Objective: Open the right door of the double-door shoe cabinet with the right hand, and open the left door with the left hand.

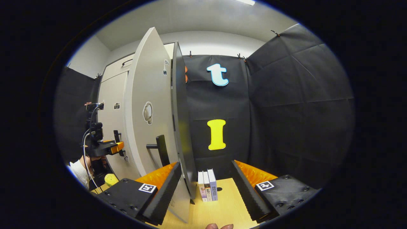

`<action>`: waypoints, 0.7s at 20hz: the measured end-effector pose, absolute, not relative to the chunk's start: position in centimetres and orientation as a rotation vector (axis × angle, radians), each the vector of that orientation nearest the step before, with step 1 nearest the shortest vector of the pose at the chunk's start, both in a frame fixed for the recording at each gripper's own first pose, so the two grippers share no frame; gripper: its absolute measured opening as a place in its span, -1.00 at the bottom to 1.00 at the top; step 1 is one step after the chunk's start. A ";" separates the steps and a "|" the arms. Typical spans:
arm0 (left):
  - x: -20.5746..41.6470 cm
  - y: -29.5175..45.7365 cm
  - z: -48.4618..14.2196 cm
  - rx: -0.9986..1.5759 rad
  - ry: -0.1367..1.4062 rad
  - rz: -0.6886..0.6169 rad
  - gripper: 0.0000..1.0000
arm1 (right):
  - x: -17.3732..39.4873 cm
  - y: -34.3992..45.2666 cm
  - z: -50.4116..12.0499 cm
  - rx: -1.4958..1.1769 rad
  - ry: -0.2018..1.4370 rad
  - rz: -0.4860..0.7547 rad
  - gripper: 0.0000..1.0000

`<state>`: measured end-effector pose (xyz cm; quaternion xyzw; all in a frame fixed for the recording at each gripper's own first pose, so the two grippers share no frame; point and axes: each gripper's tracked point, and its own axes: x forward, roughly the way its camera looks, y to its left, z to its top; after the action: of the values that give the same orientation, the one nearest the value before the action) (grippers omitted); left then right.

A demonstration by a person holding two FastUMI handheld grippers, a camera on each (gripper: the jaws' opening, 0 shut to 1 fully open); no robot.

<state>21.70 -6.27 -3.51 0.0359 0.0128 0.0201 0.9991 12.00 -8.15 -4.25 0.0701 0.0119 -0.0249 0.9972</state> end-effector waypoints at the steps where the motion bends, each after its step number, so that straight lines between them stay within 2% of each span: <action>1: 22.1 -6.2 -3.6 0.063 0.027 0.045 0.25 | 12.0 -8.4 -4.4 0.135 0.027 -0.051 0.95; 4: 23.4 -5.9 -4.2 0.057 0.045 0.049 0.12 | 12.2 -9.0 -4.8 0.136 0.035 -0.049 0.95; 7: 23.4 -6.1 -4.1 0.019 0.028 0.034 -0.25 | 12.2 -9.4 -5.0 0.137 0.036 -0.050 0.96; 11: 23.5 -6.1 -4.8 0.018 0.075 0.037 -0.26 | 11.8 -9.0 -4.7 0.138 0.033 -0.048 0.96; 14: 23.3 -6.2 -4.8 -0.025 0.116 0.010 -0.34 | 11.0 -8.2 -3.9 0.128 0.012 -0.055 0.96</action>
<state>23.29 -6.18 -4.77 -0.0127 0.0580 0.0050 0.9982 10.97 -8.16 -3.87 0.0642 0.0059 -0.0274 0.9975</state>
